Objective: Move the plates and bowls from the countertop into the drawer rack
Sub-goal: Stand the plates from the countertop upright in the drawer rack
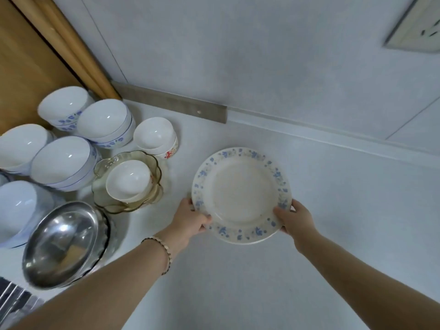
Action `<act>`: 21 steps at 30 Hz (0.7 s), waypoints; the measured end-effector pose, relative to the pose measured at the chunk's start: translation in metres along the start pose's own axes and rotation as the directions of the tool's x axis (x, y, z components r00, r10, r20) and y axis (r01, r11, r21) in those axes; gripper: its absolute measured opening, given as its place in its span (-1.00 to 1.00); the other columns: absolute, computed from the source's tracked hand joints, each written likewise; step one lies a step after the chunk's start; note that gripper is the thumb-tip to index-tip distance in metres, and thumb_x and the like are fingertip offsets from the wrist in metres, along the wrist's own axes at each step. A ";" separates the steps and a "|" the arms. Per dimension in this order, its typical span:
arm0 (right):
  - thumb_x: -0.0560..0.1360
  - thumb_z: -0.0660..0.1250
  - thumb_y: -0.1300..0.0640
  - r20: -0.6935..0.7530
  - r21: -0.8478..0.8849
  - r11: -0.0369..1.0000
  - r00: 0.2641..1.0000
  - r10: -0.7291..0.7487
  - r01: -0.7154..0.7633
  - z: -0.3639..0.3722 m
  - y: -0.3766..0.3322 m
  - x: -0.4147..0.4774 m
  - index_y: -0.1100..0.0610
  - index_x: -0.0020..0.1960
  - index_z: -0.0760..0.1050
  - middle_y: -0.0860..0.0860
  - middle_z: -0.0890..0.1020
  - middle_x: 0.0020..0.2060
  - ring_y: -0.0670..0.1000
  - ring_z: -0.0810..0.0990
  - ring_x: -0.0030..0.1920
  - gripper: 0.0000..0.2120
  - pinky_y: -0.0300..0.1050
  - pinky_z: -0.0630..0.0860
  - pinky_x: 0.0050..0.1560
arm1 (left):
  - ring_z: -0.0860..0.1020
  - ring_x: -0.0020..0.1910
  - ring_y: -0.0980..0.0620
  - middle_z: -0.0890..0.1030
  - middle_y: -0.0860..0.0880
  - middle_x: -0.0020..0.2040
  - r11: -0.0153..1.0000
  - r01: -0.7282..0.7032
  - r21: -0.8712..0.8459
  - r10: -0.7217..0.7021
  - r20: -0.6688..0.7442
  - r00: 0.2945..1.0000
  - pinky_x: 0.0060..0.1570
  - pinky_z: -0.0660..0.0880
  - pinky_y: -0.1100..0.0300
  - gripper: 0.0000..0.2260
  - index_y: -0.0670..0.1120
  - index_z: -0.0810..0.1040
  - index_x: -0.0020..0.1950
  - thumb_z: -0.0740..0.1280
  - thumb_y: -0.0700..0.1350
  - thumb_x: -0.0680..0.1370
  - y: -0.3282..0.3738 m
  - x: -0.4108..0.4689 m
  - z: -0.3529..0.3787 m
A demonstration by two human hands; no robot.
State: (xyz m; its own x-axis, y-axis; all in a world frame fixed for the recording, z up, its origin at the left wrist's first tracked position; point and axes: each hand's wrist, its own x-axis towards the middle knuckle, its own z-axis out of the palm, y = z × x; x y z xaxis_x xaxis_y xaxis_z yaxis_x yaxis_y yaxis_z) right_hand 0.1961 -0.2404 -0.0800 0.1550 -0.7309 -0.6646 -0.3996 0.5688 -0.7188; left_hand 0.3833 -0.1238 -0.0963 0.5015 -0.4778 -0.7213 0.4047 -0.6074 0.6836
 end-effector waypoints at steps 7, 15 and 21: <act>0.50 0.26 0.37 0.056 -0.003 0.997 0.995 -0.078 0.079 -0.072 0.041 -0.081 0.26 0.28 0.43 0.09 0.57 -0.22 0.18 0.55 -0.08 -0.65 0.06 0.54 -0.04 | 0.59 -0.16 -0.06 0.61 -0.21 -0.02 0.995 -0.034 0.094 0.024 0.104 0.994 -0.43 0.60 0.19 -0.54 -0.29 0.47 0.19 0.39 -0.49 0.32 -0.056 -0.104 0.019; 0.49 0.27 0.35 0.108 -0.063 0.989 0.986 -0.129 0.136 -0.125 0.117 -0.206 0.24 0.29 0.42 0.13 0.54 -0.04 0.15 0.54 -0.02 -0.63 0.03 0.54 -0.02 | 0.56 -0.20 0.01 0.55 -0.13 -0.04 0.997 -0.073 -0.033 0.073 0.015 0.997 -0.34 0.62 0.19 -0.67 -0.10 0.36 -0.12 0.35 -0.49 0.40 -0.150 -0.249 0.023; 0.50 0.27 0.35 0.164 -0.121 0.991 0.986 -0.036 0.056 -0.124 0.178 -0.276 0.23 0.37 0.34 0.17 0.53 0.11 0.24 0.56 0.14 -0.56 0.14 0.55 0.13 | 0.56 -0.15 -0.02 0.57 -0.05 -0.15 1.000 -0.005 -0.004 0.005 0.032 0.999 -0.02 0.53 0.17 -0.72 -0.12 0.39 -0.14 0.31 -0.48 0.45 -0.205 -0.331 -0.009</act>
State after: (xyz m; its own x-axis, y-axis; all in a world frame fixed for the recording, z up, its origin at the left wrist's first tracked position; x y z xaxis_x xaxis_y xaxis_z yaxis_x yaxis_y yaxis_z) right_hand -0.0300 0.0158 0.0003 0.3157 -0.6789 -0.6629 -0.4964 0.4772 -0.7252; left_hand 0.1416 0.1648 0.0033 0.4786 -0.5010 -0.7211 0.4050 -0.6027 0.6876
